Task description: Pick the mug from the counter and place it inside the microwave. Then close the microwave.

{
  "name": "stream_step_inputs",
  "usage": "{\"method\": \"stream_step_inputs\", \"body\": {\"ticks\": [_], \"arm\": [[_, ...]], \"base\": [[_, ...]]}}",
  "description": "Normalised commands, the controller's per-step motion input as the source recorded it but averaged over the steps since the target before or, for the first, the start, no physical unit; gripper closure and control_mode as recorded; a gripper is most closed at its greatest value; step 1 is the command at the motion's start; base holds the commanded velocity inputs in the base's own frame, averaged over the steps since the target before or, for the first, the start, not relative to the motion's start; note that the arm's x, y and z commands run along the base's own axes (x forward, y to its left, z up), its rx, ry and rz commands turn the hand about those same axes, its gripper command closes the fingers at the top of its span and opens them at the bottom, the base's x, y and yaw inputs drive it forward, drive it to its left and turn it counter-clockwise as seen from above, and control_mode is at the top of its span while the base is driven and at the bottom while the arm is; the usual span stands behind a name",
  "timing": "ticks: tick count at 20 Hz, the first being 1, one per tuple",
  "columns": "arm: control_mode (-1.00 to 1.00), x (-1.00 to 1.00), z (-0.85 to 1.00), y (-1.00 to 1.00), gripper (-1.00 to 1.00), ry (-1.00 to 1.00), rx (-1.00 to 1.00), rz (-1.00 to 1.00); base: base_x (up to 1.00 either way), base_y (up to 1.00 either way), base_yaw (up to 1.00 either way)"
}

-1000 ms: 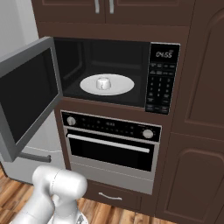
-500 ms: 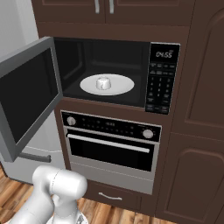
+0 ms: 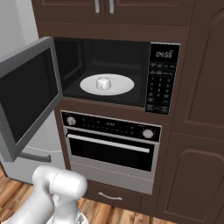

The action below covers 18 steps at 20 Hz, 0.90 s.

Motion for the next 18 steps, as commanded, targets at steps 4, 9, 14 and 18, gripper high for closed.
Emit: {"method": "stream_step_inputs", "body": {"ticks": [4,9,14,18], "arm": [[-1.0,0.0,0.0,-0.47,-1.0,0.0,0.0,0.01],[-1.0,0.0,0.0,-0.57,-1.0,0.0,0.0,0.03],[-1.0,0.0,0.09,-0.46,-1.0,0.02,0.0,0.09],[-1.0,0.0,0.27,-0.42,-1.0,0.03,0.0,0.19]], "base": [[0.0,0.0,0.0],[0.0,0.0,0.0],[0.0,0.0,0.0],[0.0,0.0,0.0]]}}
